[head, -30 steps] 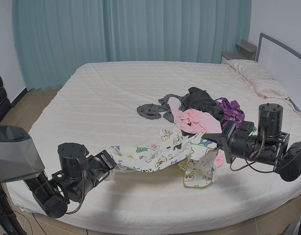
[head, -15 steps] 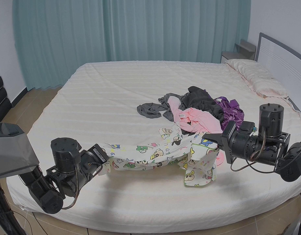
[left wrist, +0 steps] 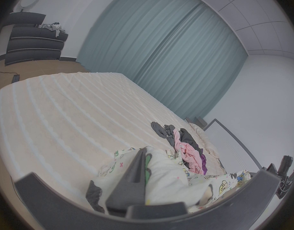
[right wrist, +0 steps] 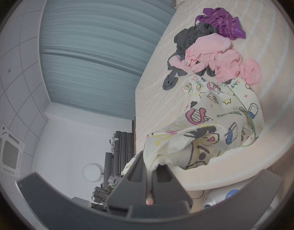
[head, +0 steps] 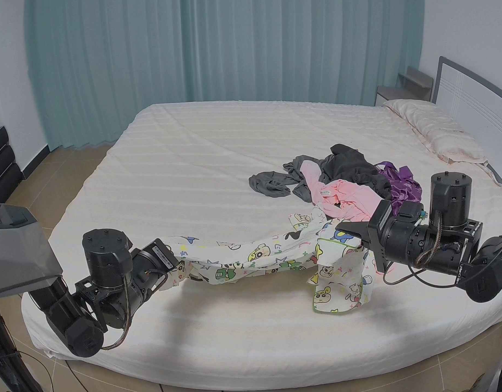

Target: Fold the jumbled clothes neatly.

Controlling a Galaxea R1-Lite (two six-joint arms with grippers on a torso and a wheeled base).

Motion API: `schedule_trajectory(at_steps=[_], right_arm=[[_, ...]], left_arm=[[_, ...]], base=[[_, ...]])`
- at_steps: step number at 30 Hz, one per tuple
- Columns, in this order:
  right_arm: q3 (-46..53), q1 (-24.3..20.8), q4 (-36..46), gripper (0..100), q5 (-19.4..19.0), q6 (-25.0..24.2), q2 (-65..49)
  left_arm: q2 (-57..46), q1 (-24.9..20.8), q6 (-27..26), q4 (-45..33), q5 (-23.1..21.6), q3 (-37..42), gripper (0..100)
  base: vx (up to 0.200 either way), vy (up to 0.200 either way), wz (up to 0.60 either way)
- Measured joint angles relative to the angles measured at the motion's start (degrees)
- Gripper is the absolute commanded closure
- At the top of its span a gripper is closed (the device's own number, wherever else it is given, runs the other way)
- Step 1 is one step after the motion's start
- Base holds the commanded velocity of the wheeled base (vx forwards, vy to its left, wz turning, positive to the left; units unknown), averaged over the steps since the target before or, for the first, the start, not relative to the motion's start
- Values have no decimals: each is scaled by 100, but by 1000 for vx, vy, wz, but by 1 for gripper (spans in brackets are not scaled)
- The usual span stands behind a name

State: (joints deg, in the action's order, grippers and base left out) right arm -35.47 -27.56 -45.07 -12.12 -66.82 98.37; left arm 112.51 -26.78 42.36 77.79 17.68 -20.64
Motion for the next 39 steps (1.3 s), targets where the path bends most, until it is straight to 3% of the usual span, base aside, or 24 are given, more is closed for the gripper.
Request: schedule_trajectory(at_steps=[33, 39], right_arm=[[50, 11, -400, 100, 18, -7, 15], [54, 9, -400, 100, 33, -7, -16]], left_arm=[[-187, -45, -167, -30, 156, 41, 100], [-182, -45, -152, -30, 150, 44, 100]], base=[[0, 200, 0], [0, 0, 0]])
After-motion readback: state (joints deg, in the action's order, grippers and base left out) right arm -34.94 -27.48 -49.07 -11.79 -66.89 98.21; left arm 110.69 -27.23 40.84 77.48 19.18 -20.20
